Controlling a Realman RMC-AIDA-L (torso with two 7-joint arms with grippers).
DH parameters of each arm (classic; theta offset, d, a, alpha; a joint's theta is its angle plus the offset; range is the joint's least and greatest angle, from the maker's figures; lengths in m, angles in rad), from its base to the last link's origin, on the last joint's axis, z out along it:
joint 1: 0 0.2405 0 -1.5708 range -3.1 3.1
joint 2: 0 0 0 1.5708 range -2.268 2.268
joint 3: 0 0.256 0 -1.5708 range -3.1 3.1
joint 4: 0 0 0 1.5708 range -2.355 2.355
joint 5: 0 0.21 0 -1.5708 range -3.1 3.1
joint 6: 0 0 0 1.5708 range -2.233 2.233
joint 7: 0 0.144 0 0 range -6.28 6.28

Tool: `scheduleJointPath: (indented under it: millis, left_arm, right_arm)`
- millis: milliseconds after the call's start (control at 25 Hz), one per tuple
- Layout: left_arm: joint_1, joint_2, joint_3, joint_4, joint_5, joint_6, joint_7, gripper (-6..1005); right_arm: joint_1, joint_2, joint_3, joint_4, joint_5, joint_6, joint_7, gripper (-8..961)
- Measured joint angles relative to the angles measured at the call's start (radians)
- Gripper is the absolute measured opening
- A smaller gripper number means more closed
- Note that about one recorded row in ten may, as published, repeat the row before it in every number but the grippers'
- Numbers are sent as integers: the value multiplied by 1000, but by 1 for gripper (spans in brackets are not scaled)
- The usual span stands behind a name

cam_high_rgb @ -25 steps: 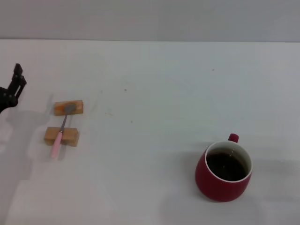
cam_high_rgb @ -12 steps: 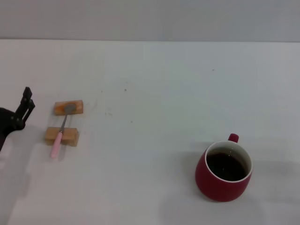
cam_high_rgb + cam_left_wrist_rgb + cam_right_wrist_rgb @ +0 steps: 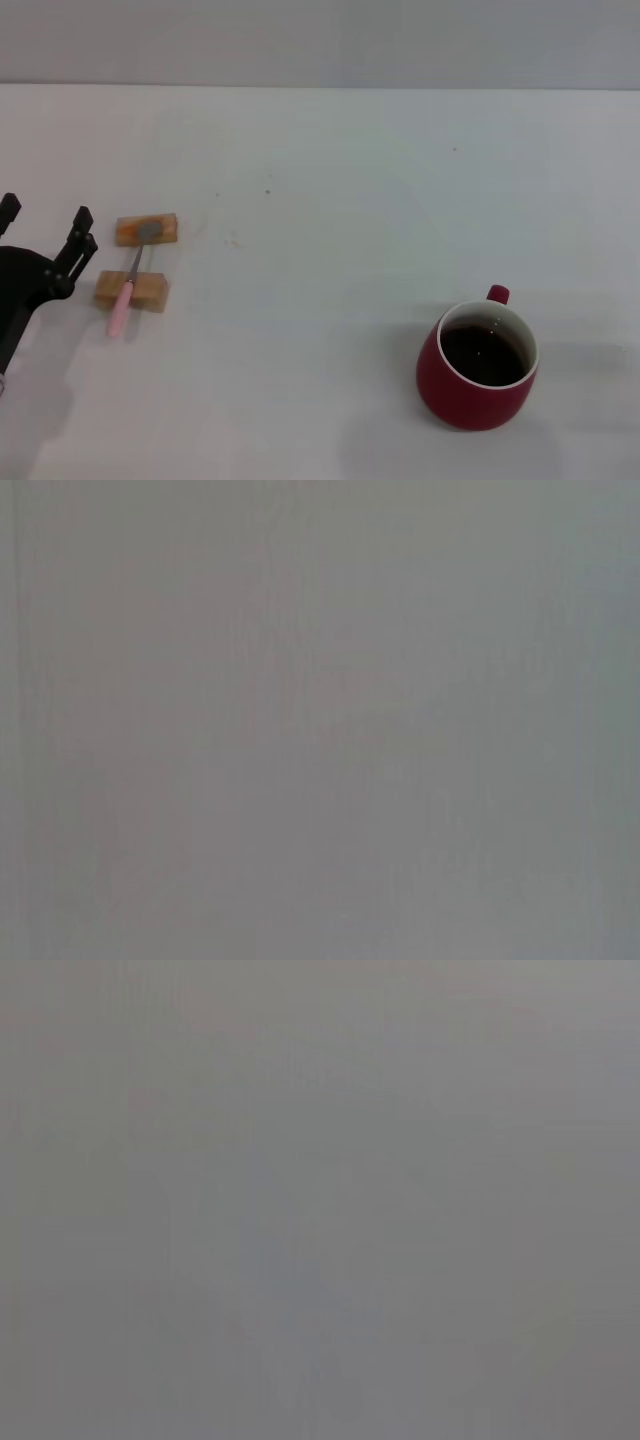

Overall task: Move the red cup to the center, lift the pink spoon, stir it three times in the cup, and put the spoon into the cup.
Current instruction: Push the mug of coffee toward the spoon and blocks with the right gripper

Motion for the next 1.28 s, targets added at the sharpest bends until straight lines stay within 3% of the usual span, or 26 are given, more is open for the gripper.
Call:
scheduleJointPath:
  millis: [520,880,1280]
  left_arm:
    - [4,-1,4,-1,-6,0,7,807]
    - [0,1,-14,-6,-9,-1,10,806]
    - [-31,3,-14,-12,-9,-16,11,804]
  right_arm:
    - [-4,1,-5,8,-3,14,-4,608]
    - [-69,4,-68,84,-8,46,-91,567]
    - [-60,5,-207,194,-9,174,-96,219]
